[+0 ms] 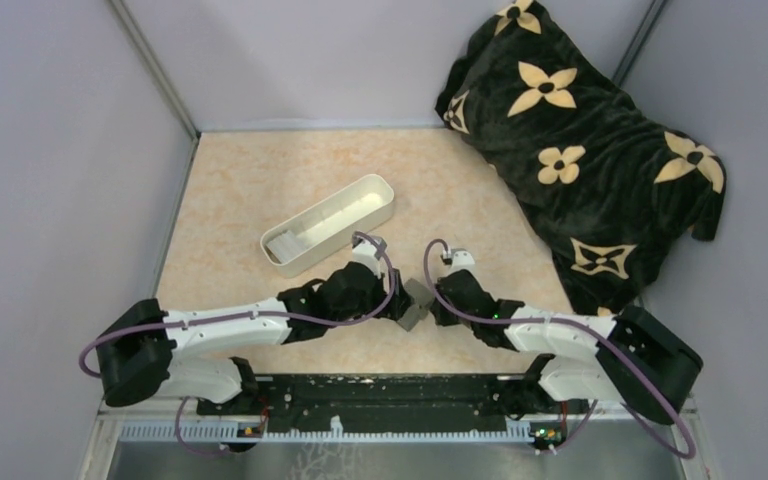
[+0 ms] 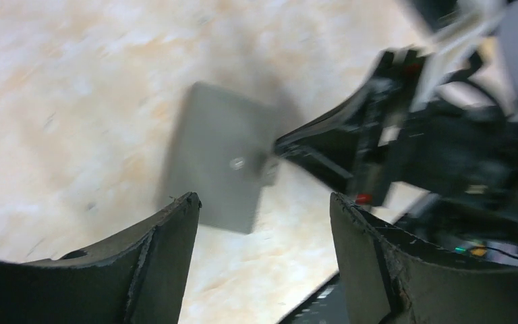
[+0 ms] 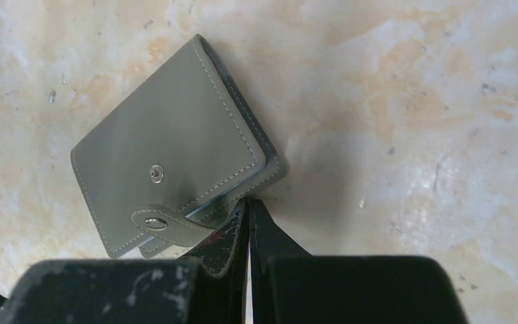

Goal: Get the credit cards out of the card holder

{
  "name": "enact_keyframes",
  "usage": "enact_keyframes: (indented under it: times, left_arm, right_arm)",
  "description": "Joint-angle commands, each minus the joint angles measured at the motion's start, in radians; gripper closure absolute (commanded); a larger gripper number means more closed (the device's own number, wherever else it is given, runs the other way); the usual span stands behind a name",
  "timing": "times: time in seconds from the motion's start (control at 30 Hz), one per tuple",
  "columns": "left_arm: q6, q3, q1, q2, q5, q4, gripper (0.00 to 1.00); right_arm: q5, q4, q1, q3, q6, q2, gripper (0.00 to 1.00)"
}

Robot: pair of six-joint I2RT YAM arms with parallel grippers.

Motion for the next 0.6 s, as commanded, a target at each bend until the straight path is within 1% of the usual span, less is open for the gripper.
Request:
enact_keyframes:
  times: [0.0,0.1,0.23,0.4,0.57]
  left_arm:
    - [-0.036,-0.065,0.01,0.033,-0.164,-0.113,0.23]
    - [-0.079,-0.102,0.012,0.036,-0.171,-0.114,0.23]
    - [-0.112,-0.142,0.012,-0.008,-0.175,-0.097,0.23]
    - [-0.096,-0.156,0.034,-0.067,-0.198,-0.121,0.23]
    - [-0.088,-0.155,0.057,-0.096,-0.2,-0.15,0.23]
  right_arm:
    - [-0.024,0.107,-0.005,0.087,-0.02,0.096,1.0]
    - [-0.024,0.115,-0.006,0.137,-0.047,0.153,1.0]
    - [-0.012,0.111,-0.011,0.204,-0.1,0.21,1.0]
    - [-0.081,0.13,-0.082,0.277,-0.137,0.268,1.0]
    - [-0.041,0.066,-0.077,0.359,-0.189,0.251,1.0]
